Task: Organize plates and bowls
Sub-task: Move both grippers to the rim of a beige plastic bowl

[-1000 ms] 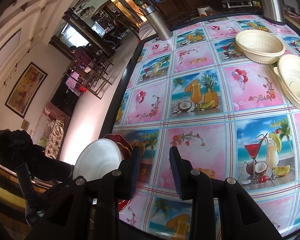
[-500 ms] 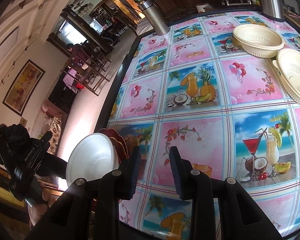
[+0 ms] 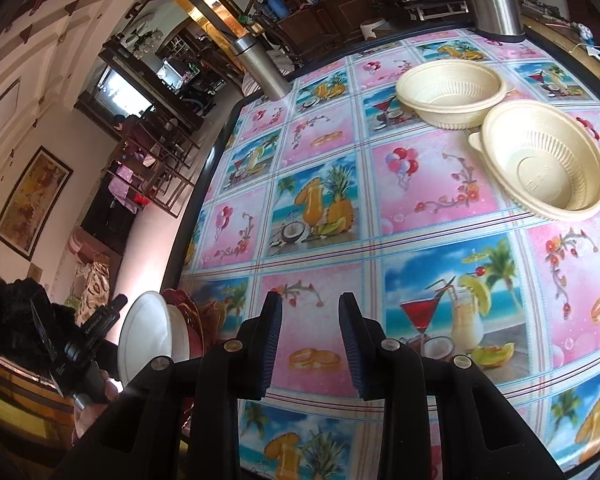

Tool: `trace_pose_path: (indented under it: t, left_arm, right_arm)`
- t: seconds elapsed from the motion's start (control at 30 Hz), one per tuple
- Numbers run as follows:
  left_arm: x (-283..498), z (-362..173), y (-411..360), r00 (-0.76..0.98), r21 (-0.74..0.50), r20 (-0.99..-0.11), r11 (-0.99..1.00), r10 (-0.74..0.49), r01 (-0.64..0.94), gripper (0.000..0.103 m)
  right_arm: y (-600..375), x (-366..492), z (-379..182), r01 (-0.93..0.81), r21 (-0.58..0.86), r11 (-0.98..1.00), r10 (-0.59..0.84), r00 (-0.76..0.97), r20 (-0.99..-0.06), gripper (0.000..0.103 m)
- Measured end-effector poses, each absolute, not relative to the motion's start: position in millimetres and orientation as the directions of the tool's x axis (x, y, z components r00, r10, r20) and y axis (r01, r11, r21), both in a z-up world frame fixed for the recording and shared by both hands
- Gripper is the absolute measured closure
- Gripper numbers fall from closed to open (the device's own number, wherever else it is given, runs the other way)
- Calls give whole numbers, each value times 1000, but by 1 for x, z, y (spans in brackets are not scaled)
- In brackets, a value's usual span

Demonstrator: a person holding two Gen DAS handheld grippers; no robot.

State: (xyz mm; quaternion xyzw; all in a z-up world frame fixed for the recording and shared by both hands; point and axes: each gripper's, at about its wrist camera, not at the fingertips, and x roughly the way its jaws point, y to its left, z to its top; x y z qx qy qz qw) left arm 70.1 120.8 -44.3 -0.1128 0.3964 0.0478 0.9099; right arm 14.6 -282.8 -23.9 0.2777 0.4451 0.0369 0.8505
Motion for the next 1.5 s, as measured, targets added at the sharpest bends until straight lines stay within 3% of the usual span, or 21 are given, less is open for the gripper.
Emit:
trace_pose_path:
  t: [0.17, 0.27, 0.3, 0.5, 0.67, 0.77, 1.17, 1.5]
  left_arm:
    - [59, 9, 77, 692, -168, -718, 983, -73, -70, 54]
    - [57, 41, 6, 702, -125, -693, 986, -164, 107, 35]
    - [57, 45, -22, 690, -130, -692, 977, -210, 168, 33]
    - [80, 14, -176, 477, -250, -764, 881, -435, 402, 33]
    - [103, -42, -267, 292, -318, -844, 858, -450, 405, 34]
    - [110, -58, -295, 270, -314, -860, 867, -432, 388, 34]
    - [133, -93, -325, 182, -366, -882, 876, -434, 313, 34]
    - [125, -90, -328, 156, -412, -868, 860, -471, 300, 34]
  right_arm:
    - [-349, -4, 1, 222, 487, 845, 234, 665, -709, 70]
    - [-405, -13, 19, 264, 491, 830, 188, 697, -692, 70]
    - [-422, -16, 23, 281, 486, 827, 169, 702, -692, 70]
    - [-494, -23, 10, 371, 472, 800, 135, 654, -744, 70]
    - [-531, -21, -28, 431, 515, 741, 176, 615, -768, 70]
    - [-545, -15, -47, 463, 540, 703, 196, 603, -773, 70]
    - [-569, 13, -81, 481, 578, 659, 241, 593, -768, 70]
    - [-571, 23, -99, 483, 610, 628, 281, 591, -756, 70]
